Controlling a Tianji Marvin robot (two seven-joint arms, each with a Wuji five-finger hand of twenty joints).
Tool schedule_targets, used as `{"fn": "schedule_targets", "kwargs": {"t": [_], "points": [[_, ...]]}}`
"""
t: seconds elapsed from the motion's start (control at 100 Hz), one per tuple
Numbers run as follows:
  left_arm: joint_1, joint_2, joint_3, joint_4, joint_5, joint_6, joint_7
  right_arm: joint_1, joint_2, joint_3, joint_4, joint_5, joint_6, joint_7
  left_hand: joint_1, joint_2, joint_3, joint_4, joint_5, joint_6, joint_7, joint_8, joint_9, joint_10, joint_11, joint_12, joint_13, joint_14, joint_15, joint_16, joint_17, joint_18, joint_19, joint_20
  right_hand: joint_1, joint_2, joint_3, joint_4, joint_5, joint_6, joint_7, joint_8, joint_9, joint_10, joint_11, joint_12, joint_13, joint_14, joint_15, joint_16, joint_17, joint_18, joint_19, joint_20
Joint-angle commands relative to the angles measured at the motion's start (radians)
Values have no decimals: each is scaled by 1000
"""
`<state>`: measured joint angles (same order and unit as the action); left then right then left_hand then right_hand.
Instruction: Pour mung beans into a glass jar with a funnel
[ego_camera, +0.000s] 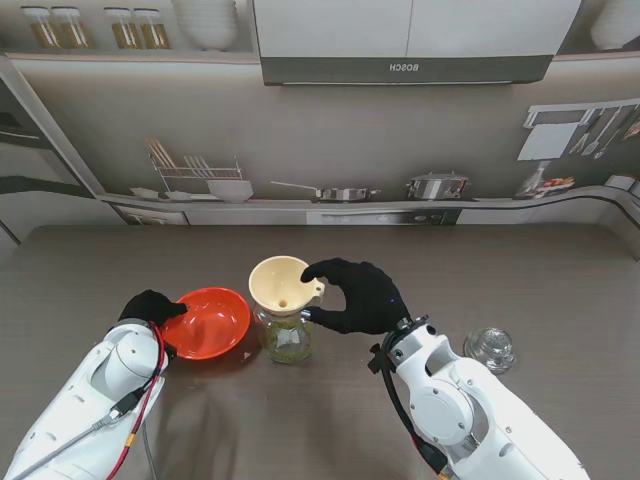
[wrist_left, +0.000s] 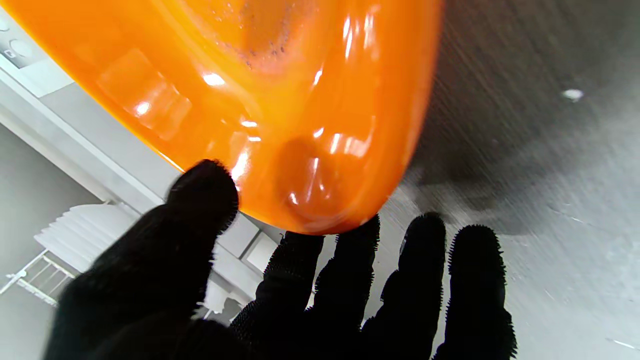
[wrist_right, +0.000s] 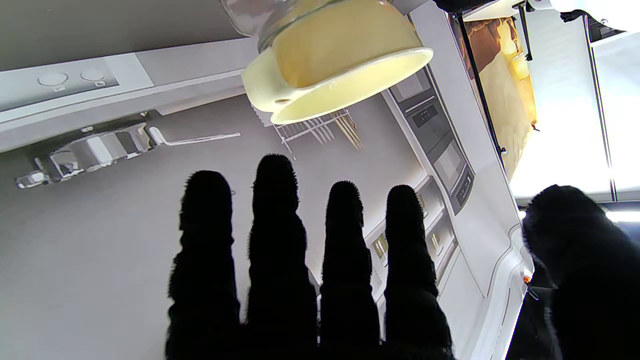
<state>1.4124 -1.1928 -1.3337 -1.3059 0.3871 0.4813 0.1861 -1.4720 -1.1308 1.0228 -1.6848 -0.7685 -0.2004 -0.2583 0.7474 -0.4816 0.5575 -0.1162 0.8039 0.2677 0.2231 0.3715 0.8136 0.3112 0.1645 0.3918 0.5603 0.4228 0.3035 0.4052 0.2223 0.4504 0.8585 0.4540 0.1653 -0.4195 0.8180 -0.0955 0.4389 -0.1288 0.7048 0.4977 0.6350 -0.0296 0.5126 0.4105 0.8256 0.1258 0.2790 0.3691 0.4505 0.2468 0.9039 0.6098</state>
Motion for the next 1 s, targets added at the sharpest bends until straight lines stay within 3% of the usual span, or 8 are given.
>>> {"fn": "schedule_targets", "kwargs": {"t": [0.0,0.04,0.07,0.11,0.53,0.86,0.94,0.99], "points": [[8,3,-8,-8,-1,-15,-21,-2,-2,-4,0,-1,-5,13,-55,-39,-23,10,-31,9,-34,-27,-50,-6,-29,-39,-57,14,-37,-30,-38,-5,-73,-45,-30,28,11,17,-20,-1,2,-10,-11,-6,2,-8,-5,-3,0,-8,-12,26,-10,-2],[12,4,-13,-12,-5,-23,-23,-2,-1,-4,0,-2,-5,14,-75,-49,-31,9,-47,5,-48,-38,-74,-6,-40,-54,-86,13,-53,-42,-58,-6,-109,-58,-30,28,11,17,-21,-1,2,-10,-11,-5,2,-8,-5,-2,0,-8,-12,26,-10,-2],[15,4,-17,-16,-9,-31,-24,-1,-1,-4,1,-2,-5,14,-131,-128,210,-4,-58,1,-54,-52,-90,-8,-44,-69,-103,14,-62,-52,-67,-7,-143,-57,-30,29,12,17,-20,0,2,-10,-11,-5,2,-8,-6,-3,0,-8,-13,25,-10,-2],[19,5,-22,-21,-12,-41,-25,-1,-1,-4,1,-2,-5,14,-172,-141,267,-15,-69,-7,-59,-58,-111,-13,-54,-79,-130,16,-77,-60,-87,-8,-181,-62,-31,29,11,17,-21,-1,2,-10,-11,-6,2,-8,-6,-4,0,-8,-12,26,-10,-2],[68,5,-100,-123,-2,-277,44,0,-1,-6,2,-3,-3,16,-217,-86,154,-18,-101,-154,-66,-89,-177,-77,-72,-126,-206,-19,-158,-83,-49,-43,-606,7,-31,28,10,17,-22,-1,1,-11,-15,-6,2,-9,-7,-4,-1,-8,-13,27,-10,-2],[103,-13,-117,-244,-153,-396,60,-1,-1,-5,0,-2,2,20,-154,-76,161,-8,-115,-127,-70,-89,-192,-89,-72,-127,-221,-45,-170,-83,-65,-82,-623,50,-31,28,10,18,-22,0,1,-11,-15,-6,3,-9,-9,-2,-1,-8,-14,26,-10,-2],[110,-20,-110,-265,-193,-420,73,-1,0,-4,-1,-2,5,20,-139,-63,118,-5,-114,-124,-71,-88,-189,-85,-71,-126,-221,-50,-173,-81,-65,-87,-637,68,-31,29,10,18,-23,0,1,-11,-17,-5,2,-9,-8,-5,0,-8,-13,26,-10,-2],[118,-22,-107,-282,-214,-434,76,-2,0,-3,-1,-2,6,21,-99,-30,-6,2,-116,-123,-71,-87,-193,-87,-73,-127,-225,-51,-177,-81,-68,-91,-649,81,-32,29,9,17,-23,-1,1,-11,-17,-5,2,-9,-10,-4,-1,-8,-14,27,-10,-2]]}}
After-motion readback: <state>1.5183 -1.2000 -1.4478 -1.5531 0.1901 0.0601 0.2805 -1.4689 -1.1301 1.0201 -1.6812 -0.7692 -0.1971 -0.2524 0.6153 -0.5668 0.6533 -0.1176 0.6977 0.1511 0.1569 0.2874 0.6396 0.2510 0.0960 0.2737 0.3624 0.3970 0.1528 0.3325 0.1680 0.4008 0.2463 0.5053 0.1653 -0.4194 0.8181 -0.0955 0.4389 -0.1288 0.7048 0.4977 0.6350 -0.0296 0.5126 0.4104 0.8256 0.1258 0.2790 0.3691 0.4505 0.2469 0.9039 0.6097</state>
